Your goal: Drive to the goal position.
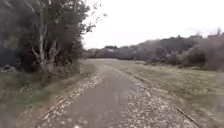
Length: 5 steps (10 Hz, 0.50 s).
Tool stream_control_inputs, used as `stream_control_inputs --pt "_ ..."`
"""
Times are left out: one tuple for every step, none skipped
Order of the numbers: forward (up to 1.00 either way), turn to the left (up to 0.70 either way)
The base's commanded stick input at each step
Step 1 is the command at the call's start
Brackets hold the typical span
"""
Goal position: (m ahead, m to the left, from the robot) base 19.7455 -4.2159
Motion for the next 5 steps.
stream_control_inputs --pt "0.60 0.00" --pt "0.60 0.00" --pt "0.60 0.00" --pt "0.60 0.00" --pt "0.60 0.00"
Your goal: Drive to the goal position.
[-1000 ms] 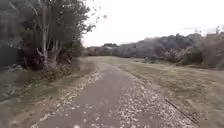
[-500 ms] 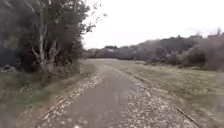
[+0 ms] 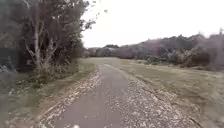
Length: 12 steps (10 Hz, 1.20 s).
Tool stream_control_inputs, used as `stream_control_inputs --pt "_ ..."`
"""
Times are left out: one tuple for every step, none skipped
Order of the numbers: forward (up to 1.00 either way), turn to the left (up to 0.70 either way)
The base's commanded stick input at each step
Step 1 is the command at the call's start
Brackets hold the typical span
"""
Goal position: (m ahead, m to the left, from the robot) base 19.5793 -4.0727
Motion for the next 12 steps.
stream_control_inputs --pt "0.60 0.00" --pt "0.60 0.00" --pt "0.60 0.00" --pt "0.60 0.00" --pt "0.60 0.00" --pt "0.60 0.00" --pt "0.60 0.00" --pt "0.60 0.00" --pt "0.60 0.00" --pt "0.60 0.00" --pt "0.60 0.00" --pt "0.60 0.00"
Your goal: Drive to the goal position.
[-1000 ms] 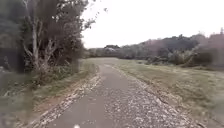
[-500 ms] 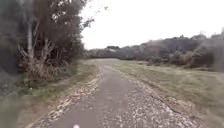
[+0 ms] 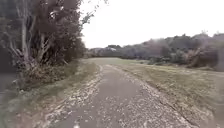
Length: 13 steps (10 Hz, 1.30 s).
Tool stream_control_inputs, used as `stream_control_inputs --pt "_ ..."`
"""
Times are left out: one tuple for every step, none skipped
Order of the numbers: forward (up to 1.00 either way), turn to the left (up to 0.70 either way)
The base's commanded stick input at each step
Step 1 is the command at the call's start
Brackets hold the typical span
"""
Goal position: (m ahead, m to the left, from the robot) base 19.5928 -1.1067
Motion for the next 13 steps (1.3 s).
stream_control_inputs --pt "0.60 0.00" --pt "0.60 0.00" --pt "0.60 0.00" --pt "0.60 0.00" --pt "0.60 0.00" --pt "0.60 0.00" --pt "0.60 0.00" --pt "0.60 0.00" --pt "0.60 0.00" --pt "0.60 0.00" --pt "0.60 0.00" --pt "0.60 0.00" --pt "0.60 0.00"
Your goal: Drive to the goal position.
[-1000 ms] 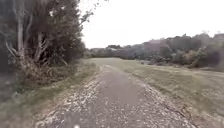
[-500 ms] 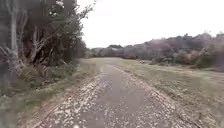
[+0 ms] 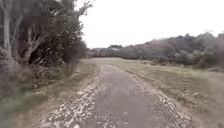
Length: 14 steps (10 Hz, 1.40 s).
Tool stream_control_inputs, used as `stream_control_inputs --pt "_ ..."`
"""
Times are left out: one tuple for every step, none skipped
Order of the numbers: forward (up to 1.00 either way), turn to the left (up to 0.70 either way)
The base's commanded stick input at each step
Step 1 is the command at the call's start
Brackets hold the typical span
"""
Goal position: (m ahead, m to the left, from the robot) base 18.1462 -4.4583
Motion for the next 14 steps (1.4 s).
stream_control_inputs --pt "0.60 0.00" --pt "0.60 0.00" --pt "0.60 0.00" --pt "0.60 0.00" --pt "0.60 0.00" --pt "0.60 0.00" --pt "0.60 0.00" --pt "0.60 0.00" --pt "0.60 0.00" --pt "0.60 0.00" --pt "0.60 0.00" --pt "0.60 0.00" --pt "0.60 0.00" --pt "0.60 0.00"
